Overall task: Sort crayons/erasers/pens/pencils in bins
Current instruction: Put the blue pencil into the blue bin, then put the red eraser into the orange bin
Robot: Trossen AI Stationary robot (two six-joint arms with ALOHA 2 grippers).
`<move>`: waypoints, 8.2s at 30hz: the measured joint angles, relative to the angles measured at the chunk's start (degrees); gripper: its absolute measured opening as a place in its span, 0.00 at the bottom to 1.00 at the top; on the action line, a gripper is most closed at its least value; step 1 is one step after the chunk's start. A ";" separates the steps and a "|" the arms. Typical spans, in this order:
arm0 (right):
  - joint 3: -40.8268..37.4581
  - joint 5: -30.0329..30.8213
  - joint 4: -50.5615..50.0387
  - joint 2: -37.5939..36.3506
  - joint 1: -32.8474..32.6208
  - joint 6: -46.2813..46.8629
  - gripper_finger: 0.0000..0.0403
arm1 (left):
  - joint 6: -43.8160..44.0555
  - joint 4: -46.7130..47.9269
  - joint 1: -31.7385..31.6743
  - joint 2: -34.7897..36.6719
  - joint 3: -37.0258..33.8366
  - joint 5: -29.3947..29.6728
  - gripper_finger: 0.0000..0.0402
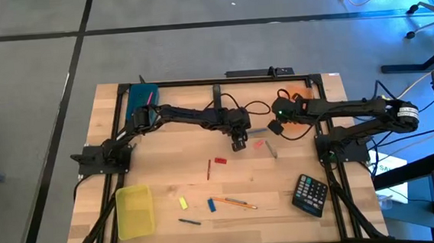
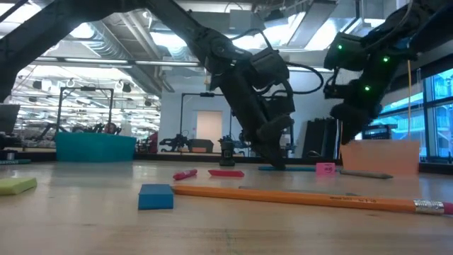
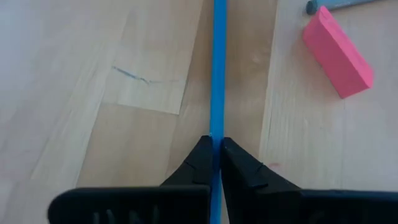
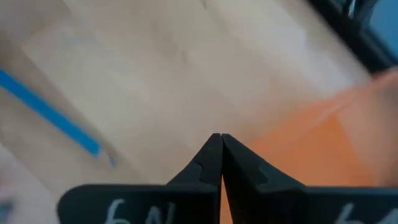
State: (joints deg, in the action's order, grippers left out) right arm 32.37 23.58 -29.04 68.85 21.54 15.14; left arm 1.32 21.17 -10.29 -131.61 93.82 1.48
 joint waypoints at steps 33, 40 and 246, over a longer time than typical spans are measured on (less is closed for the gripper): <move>-4.94 -9.90 30.78 -6.59 -6.87 -4.93 0.03 | 11.96 -2.30 -2.89 44.49 -34.76 18.62 0.01; -6.59 -10.29 41.88 -4.77 -6.85 -4.70 0.03 | 20.38 0.46 -6.47 63.53 -49.19 27.58 0.01; 29.34 7.15 28.36 35.15 -31.94 -42.54 0.40 | 7.57 -49.55 7.82 39.39 -60.85 0.51 0.01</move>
State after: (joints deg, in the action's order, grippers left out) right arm 61.71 30.73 -0.68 104.00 -10.39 -27.41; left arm 8.90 -28.38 -2.47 -92.23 32.97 1.98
